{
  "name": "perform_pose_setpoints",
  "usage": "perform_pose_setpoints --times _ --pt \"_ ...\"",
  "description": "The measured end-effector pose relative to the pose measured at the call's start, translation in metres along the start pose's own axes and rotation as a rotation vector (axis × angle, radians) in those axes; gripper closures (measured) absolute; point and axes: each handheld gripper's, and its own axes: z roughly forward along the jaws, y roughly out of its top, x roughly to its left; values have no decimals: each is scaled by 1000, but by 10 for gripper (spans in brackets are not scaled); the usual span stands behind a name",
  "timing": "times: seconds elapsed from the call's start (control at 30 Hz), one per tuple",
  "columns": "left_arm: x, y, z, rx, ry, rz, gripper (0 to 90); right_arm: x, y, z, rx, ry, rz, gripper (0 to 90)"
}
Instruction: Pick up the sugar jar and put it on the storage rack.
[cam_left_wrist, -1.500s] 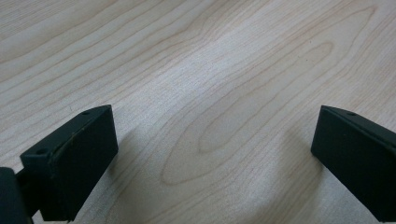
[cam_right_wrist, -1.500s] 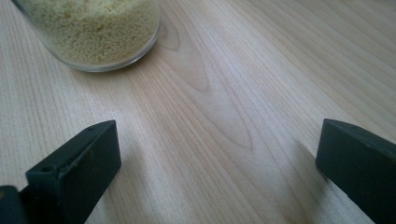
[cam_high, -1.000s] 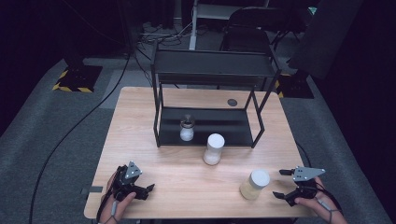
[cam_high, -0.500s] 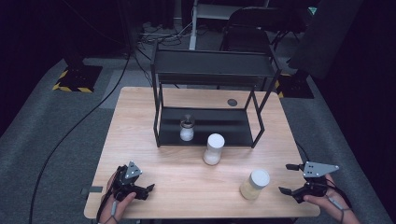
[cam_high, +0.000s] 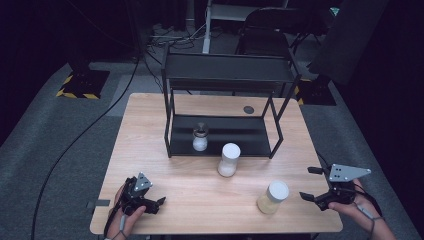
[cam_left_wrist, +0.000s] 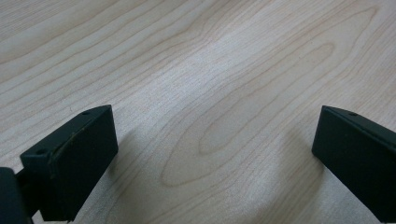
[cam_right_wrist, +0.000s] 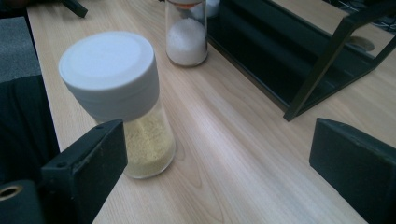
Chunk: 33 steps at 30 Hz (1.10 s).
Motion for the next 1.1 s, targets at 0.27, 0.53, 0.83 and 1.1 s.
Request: perform_pose_setpoints --times 0.27,0.53,0.83,1.1 --pt "0 0 0 0 0 0 2 -1 22 2 -20 -1 -31 42" --pt "0 0 0 0 2 -2 3 -5 42 11 -41 -4 -56 42" --pt "-1 0 0 0 4 -4 3 -8 63 27 -59 7 -84 44" --pt "-1 0 0 -1 4 -3 3 -12 80 47 -63 33 -116 43"
